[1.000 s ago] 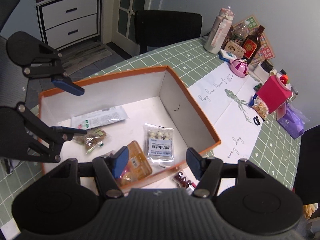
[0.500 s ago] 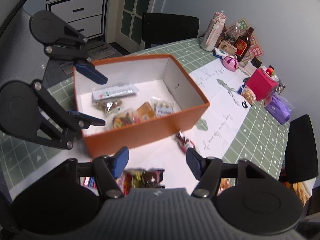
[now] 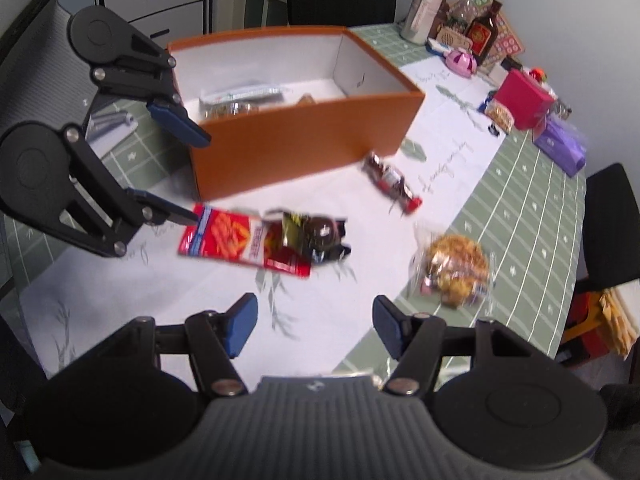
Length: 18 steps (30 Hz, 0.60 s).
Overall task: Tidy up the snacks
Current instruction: 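Move the left tool to the red spicy-strip packet while the right tool approaches the Mi Ni bag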
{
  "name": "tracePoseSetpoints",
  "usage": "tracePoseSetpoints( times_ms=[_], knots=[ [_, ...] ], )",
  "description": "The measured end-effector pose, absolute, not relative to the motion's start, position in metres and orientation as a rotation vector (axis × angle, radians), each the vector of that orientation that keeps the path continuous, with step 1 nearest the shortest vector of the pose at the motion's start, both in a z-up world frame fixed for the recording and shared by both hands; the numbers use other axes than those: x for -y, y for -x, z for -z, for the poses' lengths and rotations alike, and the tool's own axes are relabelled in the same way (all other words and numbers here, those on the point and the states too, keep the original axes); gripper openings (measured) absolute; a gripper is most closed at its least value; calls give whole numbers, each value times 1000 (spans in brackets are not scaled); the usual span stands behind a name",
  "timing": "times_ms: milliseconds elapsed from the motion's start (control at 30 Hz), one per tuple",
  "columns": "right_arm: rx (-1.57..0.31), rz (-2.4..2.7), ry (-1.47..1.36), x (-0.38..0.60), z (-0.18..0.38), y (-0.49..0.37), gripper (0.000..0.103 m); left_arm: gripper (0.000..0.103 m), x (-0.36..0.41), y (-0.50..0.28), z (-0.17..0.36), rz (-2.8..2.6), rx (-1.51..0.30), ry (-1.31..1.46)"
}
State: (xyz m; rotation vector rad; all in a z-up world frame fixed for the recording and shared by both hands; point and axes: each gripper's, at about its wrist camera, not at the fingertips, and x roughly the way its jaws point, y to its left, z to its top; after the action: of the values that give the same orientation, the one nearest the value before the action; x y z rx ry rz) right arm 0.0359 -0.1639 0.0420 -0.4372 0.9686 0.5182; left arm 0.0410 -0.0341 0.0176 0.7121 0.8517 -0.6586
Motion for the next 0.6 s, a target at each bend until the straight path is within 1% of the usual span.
tracePoseSetpoints(
  times_ms=[300, 600],
  knots=[
    [-1017, -480, 388, 206, -2, -22, 62, 67, 51, -41, 19, 668, -882, -738],
    [-1029, -469, 366, 225, 14, -25, 63, 66, 74, -54, 29, 681, -803, -838]
  ],
)
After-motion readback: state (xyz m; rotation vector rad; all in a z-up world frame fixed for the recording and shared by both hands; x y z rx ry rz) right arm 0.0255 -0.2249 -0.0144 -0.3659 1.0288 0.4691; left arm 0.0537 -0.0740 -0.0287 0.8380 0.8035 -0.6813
